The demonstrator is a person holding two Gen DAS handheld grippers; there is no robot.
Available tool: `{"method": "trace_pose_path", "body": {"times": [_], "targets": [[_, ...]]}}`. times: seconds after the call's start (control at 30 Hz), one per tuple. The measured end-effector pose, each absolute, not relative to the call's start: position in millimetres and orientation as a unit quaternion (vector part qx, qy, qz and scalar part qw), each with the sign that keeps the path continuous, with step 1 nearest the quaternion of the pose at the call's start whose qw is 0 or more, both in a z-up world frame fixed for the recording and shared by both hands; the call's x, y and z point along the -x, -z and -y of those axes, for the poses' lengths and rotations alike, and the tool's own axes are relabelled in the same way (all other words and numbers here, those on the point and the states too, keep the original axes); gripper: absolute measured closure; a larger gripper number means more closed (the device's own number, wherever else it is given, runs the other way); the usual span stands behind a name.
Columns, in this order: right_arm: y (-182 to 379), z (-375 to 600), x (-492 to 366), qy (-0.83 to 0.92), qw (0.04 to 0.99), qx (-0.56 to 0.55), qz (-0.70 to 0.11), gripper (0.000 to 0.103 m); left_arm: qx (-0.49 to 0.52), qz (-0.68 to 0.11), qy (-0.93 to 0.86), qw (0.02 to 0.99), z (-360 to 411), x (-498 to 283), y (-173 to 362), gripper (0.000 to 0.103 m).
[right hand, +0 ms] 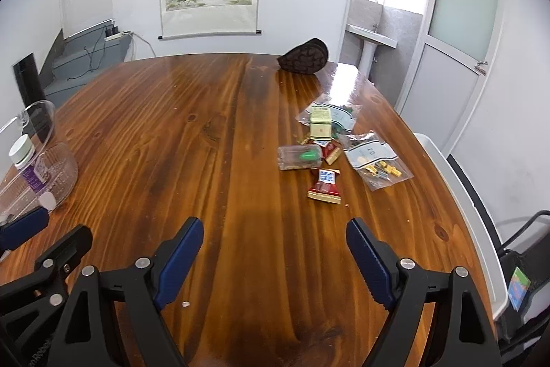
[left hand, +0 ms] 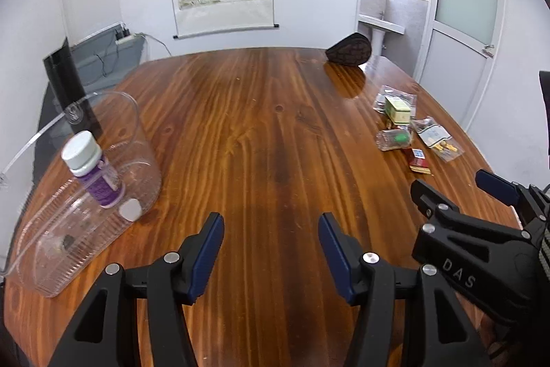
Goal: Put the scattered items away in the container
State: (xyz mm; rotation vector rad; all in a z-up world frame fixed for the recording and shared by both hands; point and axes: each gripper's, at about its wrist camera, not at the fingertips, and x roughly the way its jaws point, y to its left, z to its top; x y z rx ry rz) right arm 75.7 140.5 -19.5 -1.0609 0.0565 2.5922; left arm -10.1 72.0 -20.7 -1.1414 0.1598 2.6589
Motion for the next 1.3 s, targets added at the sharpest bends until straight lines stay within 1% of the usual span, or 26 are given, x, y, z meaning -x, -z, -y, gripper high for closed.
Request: {"method": "trace_pose_path", "body": {"times": [0.37, 0.7, 0.87, 1.1, 1.3], "targets": [[24, -164, -70, -0.906, 0.186, 0.380, -0.023, 0.017, 0.388, -0.067, -0.910, 0.131, -79, 13, 29, 0.045], [25, -177, -66, -0.905, 0.193, 0.378, -0.018, 0.017, 0.407, -0.046, -0.899, 0.156, -78, 19, 34, 0.045], [30, -193, -61, -0.901, 0.202, 0.384, -0.011, 0.017, 0.408, -0.048, -0.897, 0.162, -82, 20, 36, 0.045], [39, -225, -47, -0.896, 0.203, 0.396, 0.001, 0.017, 0.420, -0.052, -0.894, 0.145, -79, 26, 43, 0.045], [44, -270, -24, -0.889, 0.209, 0.407, -0.010, 0.017, 0.430, -0.028, -0.892, 0.134, -68, 32, 46, 0.043]]}}
